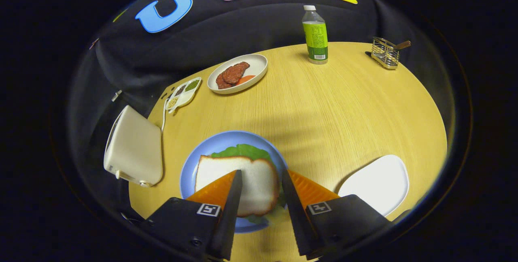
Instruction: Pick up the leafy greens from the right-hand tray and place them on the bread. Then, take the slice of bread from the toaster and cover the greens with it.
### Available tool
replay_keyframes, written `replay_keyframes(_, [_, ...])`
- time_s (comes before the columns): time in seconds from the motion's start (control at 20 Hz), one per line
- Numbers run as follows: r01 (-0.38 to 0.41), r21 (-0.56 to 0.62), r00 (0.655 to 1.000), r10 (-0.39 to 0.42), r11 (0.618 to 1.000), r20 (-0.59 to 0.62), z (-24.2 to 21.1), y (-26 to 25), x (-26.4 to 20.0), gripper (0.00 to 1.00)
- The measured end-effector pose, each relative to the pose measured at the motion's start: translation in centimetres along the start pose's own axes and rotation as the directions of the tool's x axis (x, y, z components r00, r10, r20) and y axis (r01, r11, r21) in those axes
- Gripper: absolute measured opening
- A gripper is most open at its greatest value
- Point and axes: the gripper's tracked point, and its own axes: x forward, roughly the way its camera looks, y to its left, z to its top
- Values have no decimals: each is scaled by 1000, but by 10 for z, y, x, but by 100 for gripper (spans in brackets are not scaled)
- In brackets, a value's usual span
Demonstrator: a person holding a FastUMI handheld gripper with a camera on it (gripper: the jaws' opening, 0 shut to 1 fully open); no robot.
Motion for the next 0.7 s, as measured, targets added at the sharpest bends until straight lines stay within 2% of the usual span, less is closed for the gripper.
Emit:
replay_keyframes(0.05, [0,-10,1000,0,1000,14,4,-2,-6,71])
replay_keyframes(0.15, [1,-42,999,1,999,39,13,-5,-21,77])
replay_keyframes(0.4, [7,-190,986,25,982,165,59,-1,-81,80])
replay_keyframes(0.55, [14,-279,965,60,960,257,92,12,-123,92])
replay_keyframes(0.7, [21,-328,930,102,944,353,123,30,-166,97])
